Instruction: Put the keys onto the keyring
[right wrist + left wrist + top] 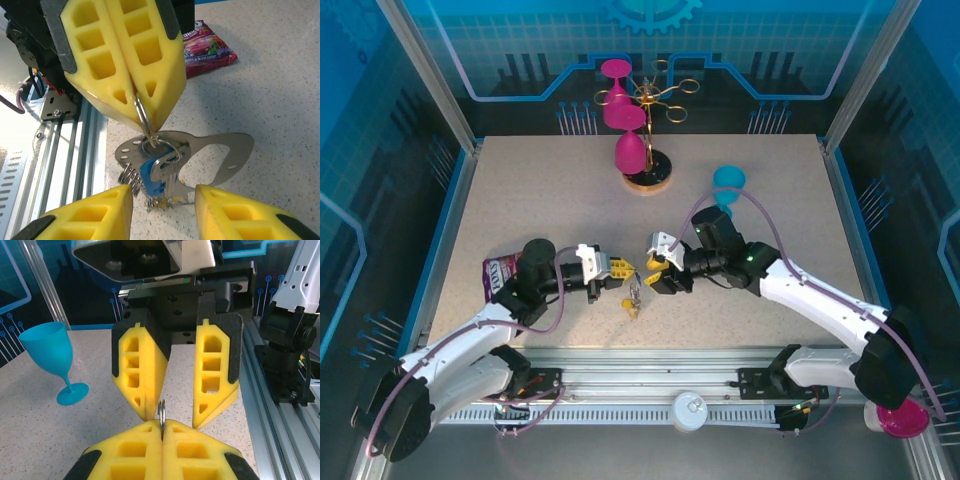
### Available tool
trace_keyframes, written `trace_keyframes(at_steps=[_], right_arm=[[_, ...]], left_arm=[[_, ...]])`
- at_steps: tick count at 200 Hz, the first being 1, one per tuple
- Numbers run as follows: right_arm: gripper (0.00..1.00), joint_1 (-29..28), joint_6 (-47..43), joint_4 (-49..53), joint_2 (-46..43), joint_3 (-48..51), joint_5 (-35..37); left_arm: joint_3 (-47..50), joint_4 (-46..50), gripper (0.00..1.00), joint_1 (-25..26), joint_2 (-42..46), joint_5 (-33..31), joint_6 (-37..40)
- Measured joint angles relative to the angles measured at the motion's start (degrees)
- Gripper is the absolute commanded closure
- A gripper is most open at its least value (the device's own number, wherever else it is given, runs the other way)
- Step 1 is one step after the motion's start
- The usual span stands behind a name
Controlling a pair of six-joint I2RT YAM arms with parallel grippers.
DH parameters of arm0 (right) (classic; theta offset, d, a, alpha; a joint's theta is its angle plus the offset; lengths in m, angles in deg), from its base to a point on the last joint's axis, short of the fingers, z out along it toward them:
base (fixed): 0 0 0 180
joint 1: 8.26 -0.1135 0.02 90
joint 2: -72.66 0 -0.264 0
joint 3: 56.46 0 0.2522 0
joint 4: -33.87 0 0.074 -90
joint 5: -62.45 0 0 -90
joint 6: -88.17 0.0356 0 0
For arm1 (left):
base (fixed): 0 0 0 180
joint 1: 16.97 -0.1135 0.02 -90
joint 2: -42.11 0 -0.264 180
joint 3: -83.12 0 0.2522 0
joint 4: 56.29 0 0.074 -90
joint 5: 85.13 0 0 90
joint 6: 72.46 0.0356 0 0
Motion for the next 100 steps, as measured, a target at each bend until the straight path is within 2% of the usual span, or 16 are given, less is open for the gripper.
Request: trace_keyframes(at_steps=[71,100], right_arm=[[0.64,-1.4,3.5,-8.1,2.3,3.5,0.2],[0.71,-2.0,4.4,-10.6,2.7,4.3,1.4]], left_arm=[[0.2,-1.9,1.0,0.0,-0.1,0.0,-1.5],[0.2,-2.5,1.0,0.0,-0.1,0.0,-2.1]])
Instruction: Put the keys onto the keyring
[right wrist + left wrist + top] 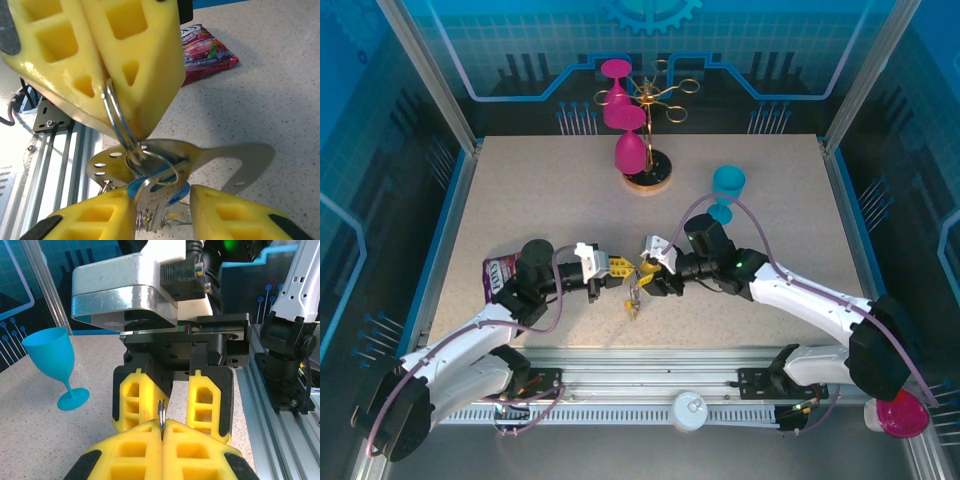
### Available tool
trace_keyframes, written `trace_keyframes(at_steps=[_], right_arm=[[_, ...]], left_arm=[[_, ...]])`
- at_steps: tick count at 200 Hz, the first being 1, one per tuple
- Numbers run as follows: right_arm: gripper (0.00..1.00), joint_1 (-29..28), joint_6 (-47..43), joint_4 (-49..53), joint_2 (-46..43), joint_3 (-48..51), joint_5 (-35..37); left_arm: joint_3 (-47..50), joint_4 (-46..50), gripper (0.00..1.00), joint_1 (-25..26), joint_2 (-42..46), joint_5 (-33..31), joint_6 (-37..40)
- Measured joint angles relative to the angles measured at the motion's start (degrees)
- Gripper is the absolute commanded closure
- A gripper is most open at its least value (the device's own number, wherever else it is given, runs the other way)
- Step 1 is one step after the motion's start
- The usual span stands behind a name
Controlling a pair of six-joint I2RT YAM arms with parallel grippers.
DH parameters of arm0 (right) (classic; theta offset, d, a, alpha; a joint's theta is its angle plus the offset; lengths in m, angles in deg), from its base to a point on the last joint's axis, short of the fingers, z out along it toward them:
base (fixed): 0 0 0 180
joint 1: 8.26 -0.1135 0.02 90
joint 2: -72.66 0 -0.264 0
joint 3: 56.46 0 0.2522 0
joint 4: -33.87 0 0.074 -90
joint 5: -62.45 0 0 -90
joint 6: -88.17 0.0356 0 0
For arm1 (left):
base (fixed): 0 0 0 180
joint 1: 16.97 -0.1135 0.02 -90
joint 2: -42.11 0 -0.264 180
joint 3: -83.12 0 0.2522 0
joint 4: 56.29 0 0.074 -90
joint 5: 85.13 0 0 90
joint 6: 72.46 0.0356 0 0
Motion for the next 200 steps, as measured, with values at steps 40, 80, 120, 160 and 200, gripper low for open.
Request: trace_keyframes(at_steps=[40,80,120,160,200], right_arm=[[0.77,-1.2,0.6,-3.8,-0.1,2.1,3.7],[0.65,-2.1,0.0,-5.1,-0.8,3.5,7.5],[0.64,-3.1,0.0,-7.5,-1.5,4.3,9.9],[0.7,-3.7,0.0,-10.8,-3.0,6.0,12.3],[0.78,-3.8,0.0,-13.0,-4.8,7.9,14.9]], left_arm=[[0.0,-0.3,1.0,0.0,0.0,0.0,-0.2],[0.2,-0.3,1.0,0.0,0.0,0.0,-0.2],[0.2,-0.4,1.0,0.0,0.0,-0.1,-0.2],[0.3,-0.4,1.0,0.0,0.0,-0.1,-0.2],[0.3,-0.4,1.0,0.0,0.0,-0.5,-0.2]])
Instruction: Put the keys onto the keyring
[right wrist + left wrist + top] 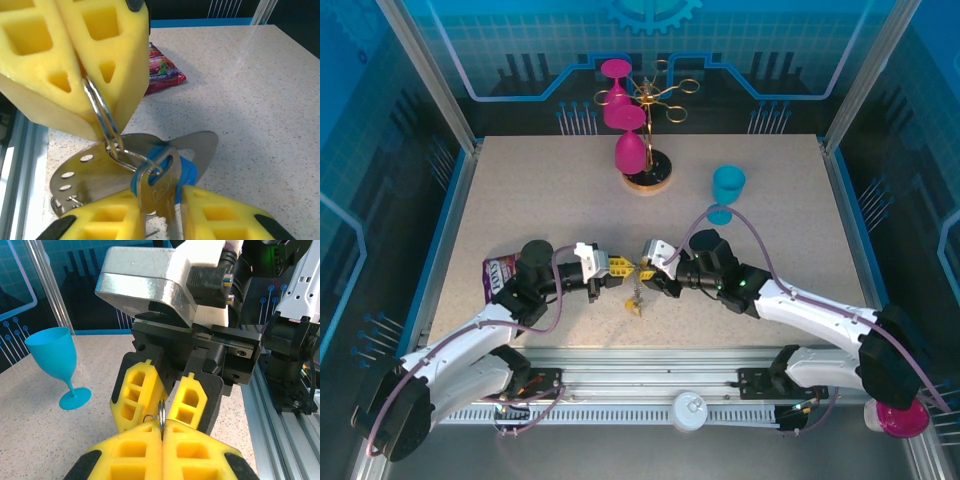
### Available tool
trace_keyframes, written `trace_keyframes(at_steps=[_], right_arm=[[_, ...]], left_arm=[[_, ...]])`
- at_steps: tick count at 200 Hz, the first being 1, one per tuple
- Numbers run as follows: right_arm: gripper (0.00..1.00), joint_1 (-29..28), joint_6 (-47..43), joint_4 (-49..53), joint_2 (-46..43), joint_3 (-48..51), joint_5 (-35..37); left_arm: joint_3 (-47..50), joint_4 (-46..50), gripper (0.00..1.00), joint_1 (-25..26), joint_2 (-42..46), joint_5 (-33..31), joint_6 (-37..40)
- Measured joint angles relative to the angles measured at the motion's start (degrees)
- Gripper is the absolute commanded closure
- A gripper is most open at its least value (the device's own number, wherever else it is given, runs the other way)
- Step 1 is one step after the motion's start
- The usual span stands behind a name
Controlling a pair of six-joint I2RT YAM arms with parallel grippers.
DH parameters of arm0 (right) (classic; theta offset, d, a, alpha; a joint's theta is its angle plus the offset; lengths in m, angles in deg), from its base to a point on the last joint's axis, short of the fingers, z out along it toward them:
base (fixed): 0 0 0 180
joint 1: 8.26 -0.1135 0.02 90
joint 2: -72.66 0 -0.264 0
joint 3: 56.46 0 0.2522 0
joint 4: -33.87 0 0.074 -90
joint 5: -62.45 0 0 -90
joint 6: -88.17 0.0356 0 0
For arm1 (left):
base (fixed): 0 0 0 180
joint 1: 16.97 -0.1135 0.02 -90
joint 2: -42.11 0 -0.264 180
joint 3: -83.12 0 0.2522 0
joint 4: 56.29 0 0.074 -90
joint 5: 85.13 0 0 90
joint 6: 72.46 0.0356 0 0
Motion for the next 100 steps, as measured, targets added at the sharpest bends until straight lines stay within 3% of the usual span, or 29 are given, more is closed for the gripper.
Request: trace_keyframes(at_steps=[68,100], right_arm=[[0.72,-1.0,0.0,-1.6,-0.3,0.2,1.9],[0.79,-1.6,0.3,-4.6,0.3,0.6,1.8]], left_arm=[[0.0,-0.2,1.0,0.0,0.0,-0.6,0.0],[0.0,-0.2,1.0,0.0,0.0,-0.6,0.0]])
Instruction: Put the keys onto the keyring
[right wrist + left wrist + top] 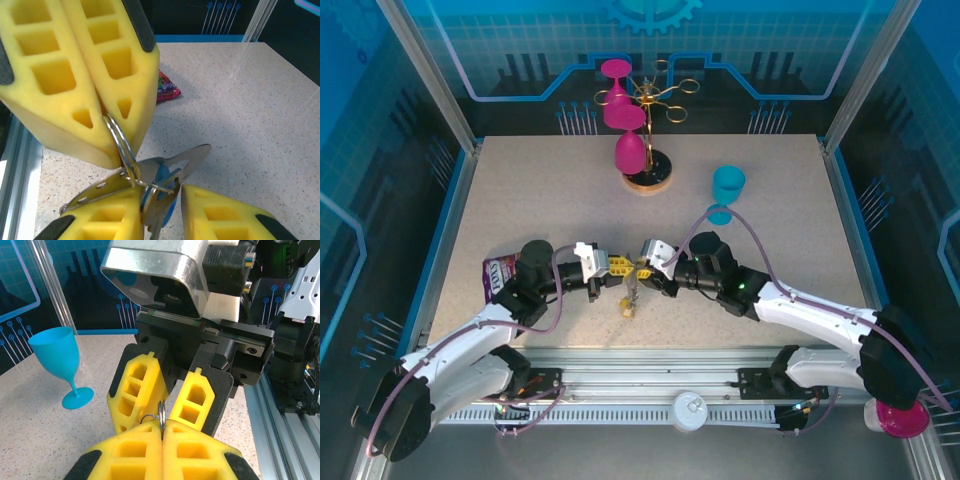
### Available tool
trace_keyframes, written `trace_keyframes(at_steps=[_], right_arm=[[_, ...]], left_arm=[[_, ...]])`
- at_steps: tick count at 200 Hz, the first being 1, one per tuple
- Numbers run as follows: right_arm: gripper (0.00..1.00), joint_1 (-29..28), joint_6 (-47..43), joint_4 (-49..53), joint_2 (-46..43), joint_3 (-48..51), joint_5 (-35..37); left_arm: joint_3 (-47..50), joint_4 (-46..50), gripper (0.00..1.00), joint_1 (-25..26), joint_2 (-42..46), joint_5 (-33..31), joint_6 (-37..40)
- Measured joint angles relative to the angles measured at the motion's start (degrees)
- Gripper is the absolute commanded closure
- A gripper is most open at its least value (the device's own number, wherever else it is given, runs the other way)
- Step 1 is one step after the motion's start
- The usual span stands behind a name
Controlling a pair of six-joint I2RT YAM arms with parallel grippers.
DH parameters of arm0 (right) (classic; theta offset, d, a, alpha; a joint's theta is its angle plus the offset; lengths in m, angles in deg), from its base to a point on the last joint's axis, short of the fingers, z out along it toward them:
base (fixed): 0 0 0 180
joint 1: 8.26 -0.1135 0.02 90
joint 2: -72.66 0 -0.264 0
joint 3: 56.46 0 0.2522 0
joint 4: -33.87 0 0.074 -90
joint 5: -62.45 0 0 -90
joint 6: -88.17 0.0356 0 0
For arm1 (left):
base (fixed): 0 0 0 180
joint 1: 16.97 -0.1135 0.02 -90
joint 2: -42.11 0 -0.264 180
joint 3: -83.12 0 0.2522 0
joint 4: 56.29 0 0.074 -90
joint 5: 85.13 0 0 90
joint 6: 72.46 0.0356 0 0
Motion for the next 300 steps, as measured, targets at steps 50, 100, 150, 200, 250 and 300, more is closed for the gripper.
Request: trace_keyframes(at_steps=[50,100,150,200,250,300], right_arm=[[0.93,-0.3,0.2,-1.6,0.7,0.5,0.7],[0.97,-0.3,-2.0,3.8,-0.7,-0.2,1.3],[0.99,-0.1,-6.8,18.2,0.3,-9.5,0.7],[1.0,0.4,-10.6,27.0,0.7,-15.1,1.1],[1.0,0.5,-14.4,32.8,0.5,-17.3,4.6],[1.0,-0.5,-16.3,35.0,0.9,-21.0,5.9]], left_arm=[[0.1,0.0,1.0,0.0,0.0,-0.7,0.0],[0.2,0.5,1.0,0.0,0.0,-1.5,0.3],[0.2,2.2,1.0,0.0,0.1,-1.6,2.0],[0.2,3.5,1.0,0.0,0.1,-2.1,3.4],[0.2,4.9,1.0,0.0,0.1,-3.1,4.9],[-0.9,5.3,1.0,0.1,0.1,-3.8,6.6]])
